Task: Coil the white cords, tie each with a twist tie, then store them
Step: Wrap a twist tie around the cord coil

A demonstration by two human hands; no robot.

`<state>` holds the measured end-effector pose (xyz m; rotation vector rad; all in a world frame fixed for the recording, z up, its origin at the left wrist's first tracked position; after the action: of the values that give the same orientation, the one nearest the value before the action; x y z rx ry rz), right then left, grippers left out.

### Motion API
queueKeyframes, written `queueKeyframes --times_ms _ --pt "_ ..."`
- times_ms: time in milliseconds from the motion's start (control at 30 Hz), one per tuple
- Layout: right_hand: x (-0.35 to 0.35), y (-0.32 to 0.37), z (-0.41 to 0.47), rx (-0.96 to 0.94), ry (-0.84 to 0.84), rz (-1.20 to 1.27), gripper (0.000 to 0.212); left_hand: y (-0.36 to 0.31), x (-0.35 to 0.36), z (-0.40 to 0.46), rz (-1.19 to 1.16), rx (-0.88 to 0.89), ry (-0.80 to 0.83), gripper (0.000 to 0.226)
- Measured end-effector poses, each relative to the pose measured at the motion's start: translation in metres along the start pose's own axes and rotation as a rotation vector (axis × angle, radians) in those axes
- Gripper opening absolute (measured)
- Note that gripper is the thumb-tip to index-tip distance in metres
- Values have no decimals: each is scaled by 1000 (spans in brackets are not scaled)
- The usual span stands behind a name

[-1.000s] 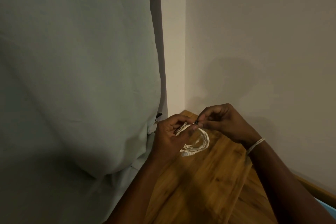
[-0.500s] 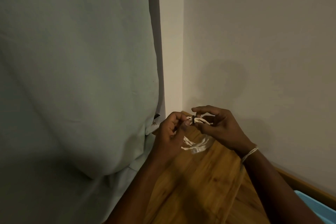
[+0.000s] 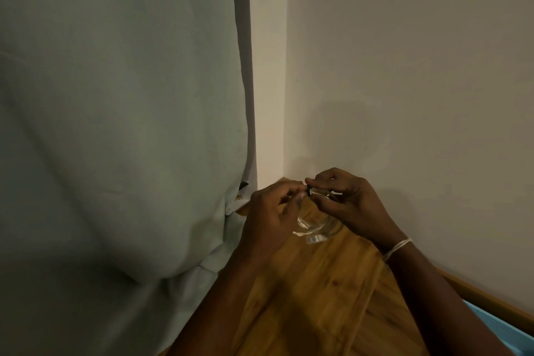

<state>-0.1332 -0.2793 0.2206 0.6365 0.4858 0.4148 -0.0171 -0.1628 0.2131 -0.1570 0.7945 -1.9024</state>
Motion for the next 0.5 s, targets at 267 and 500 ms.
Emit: queueKeyframes --times_ms 267,500 --pt "7 8 -8 -30 -16 19 30 -13 0 -7 162 137 -42 8" --pt "5 13 -12 -47 -47 -12 27 -18 4 -7 168 176 -11 31"
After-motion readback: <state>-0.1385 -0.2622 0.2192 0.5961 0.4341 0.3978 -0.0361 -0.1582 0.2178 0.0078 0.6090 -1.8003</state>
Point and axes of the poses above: each hand's wrist, its own z-axis towards the middle knuckle, its own x-axis out of the palm, y = z × x, the point moved 7 cm from there along z, towards the middle knuckle, and after that the axes turned 8 degrees about -y, right-handed, at the moved point
